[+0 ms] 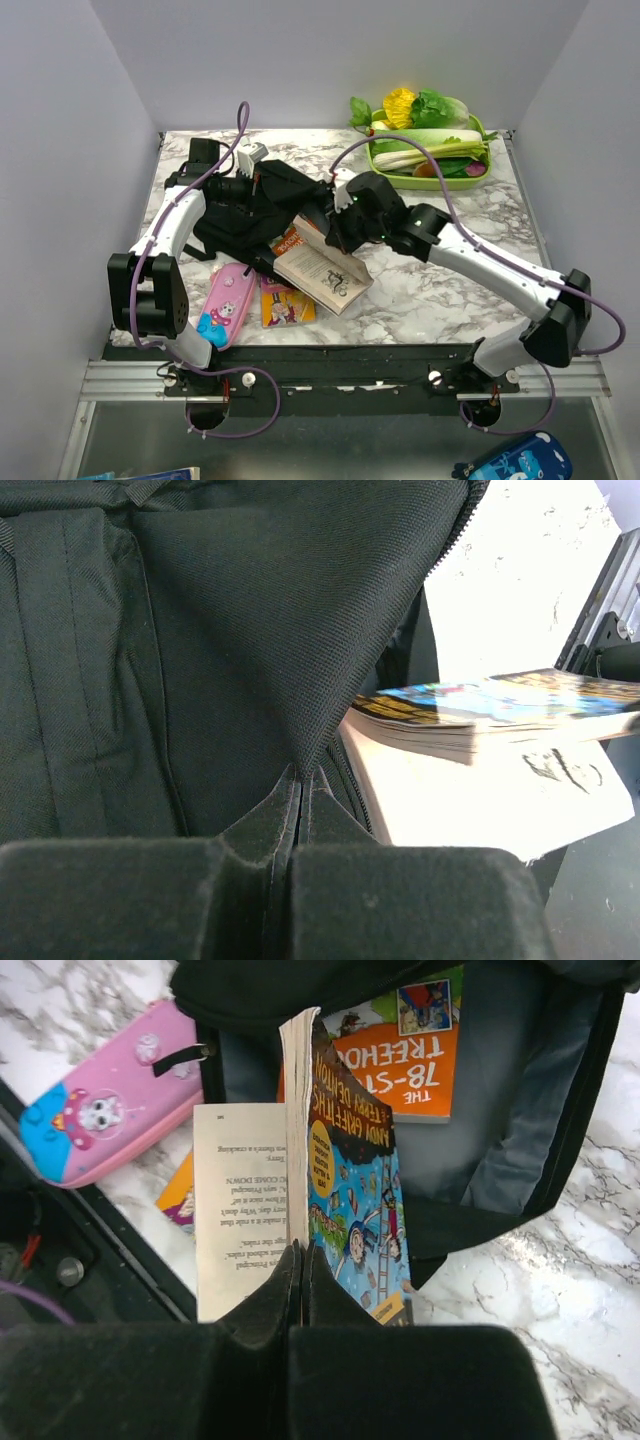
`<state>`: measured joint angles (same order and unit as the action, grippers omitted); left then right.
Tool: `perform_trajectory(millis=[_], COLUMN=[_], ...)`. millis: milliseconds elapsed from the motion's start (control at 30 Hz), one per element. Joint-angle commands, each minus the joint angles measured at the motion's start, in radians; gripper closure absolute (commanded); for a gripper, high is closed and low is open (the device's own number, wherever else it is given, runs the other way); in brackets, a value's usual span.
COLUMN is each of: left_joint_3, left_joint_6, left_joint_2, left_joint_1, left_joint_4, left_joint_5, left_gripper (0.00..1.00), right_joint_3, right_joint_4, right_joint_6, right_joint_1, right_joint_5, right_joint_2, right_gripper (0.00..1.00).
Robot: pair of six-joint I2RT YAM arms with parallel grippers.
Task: Pack the student bag
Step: Place the book in the student bag.
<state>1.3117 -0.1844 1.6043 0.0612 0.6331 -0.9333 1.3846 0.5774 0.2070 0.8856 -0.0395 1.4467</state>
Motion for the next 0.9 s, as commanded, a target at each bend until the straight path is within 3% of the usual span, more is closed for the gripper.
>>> perform_trajectory(millis=[0,133,300,633,867], left_joint_3=[-0.002,0.0,0.006,0.007,0.009], left_joint_6=[0.019,0.022,0.028,0.048,0.046], left_joint_2=[-0.049,-0.055,-0.055,-0.073,-0.064], left_joint_1=[0.003,0.003,0.003,0.003,0.003], left_joint_4=[-0.021,-0.019,-0.016,-0.038,-0.033], left_joint_5=[-0.053,-0.058,-0.065,-0.09,-0.091], left_gripper=[1.0,1.0,1.0,1.0,1.0], right_joint_3=[-0.013,-0.001,0.004,0.165,0.033], right_joint_4=[-0.18,-0.234,-0.33,-0.242,-0.232], right_joint_6=[-0.055,-0.165,-0.247,-0.305,-0.25], right_joint_1=[0.027,0.067,0.084,0.133,0.145], right_joint_5=[0.032,0.179,0.21,0.061,0.047], right_joint_2=[0.091,0.168,0.239,0.48,0.397], right_gripper=[0.99,0.99,0.99,0.99,0.86])
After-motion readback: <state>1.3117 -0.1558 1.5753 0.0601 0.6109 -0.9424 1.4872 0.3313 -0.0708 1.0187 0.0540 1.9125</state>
